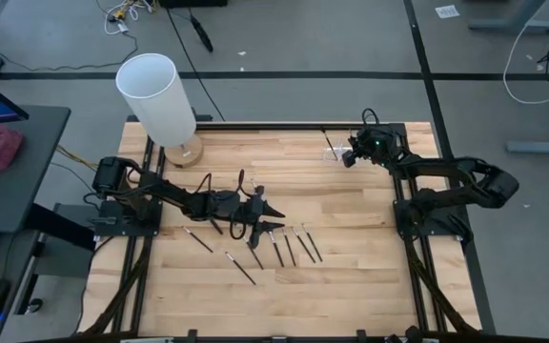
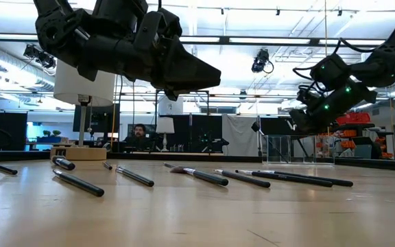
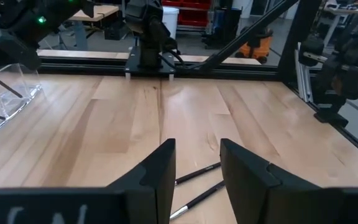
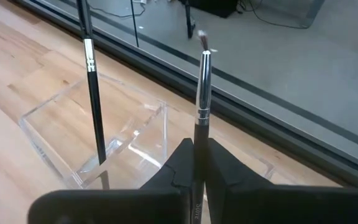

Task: Put items in baskets/containers
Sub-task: Put the liner brush into the transparent organizer, then put the highlighter brush into the transparent organizer

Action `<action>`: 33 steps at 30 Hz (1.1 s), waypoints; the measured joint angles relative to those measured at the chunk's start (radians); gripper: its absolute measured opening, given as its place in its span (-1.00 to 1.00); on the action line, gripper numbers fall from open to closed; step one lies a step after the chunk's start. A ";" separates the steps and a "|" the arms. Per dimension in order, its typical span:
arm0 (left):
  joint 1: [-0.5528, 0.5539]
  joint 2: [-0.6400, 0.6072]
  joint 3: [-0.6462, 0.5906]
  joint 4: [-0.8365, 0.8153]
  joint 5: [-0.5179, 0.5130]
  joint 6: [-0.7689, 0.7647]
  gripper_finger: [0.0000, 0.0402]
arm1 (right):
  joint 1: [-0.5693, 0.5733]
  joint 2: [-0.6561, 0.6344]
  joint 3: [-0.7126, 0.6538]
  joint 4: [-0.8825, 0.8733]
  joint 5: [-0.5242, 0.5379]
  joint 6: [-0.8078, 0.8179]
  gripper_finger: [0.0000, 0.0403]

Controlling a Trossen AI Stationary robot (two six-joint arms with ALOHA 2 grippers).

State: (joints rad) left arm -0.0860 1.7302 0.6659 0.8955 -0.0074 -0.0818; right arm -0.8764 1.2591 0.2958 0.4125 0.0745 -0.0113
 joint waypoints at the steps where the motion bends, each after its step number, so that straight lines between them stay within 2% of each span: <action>1: 0.000 0.000 0.000 0.000 0.000 0.000 -0.36 | 0.000 0.000 0.000 0.000 0.000 0.000 -0.92; 16: 0.000 0.000 0.000 -0.001 0.000 -0.006 -0.36 | 0.001 -0.007 0.002 -0.010 -0.024 0.054 -0.62; 24: 0.000 0.000 0.000 -0.002 0.000 -0.006 -0.36 | 0.005 -0.089 0.081 -0.111 -0.010 0.087 -0.46; 29: 0.000 0.000 0.000 -0.002 0.000 -0.006 -0.36 | 0.070 -0.178 0.162 -0.208 -0.013 0.097 -0.43; 33: 0.000 0.000 0.000 -0.002 0.000 -0.006 -0.36 | 0.182 -0.239 0.205 -0.248 -0.013 0.110 -0.44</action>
State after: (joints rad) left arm -0.0864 1.7302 0.6659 0.8936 -0.0074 -0.0874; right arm -0.6940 1.0205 0.5004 0.1646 0.0620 0.0991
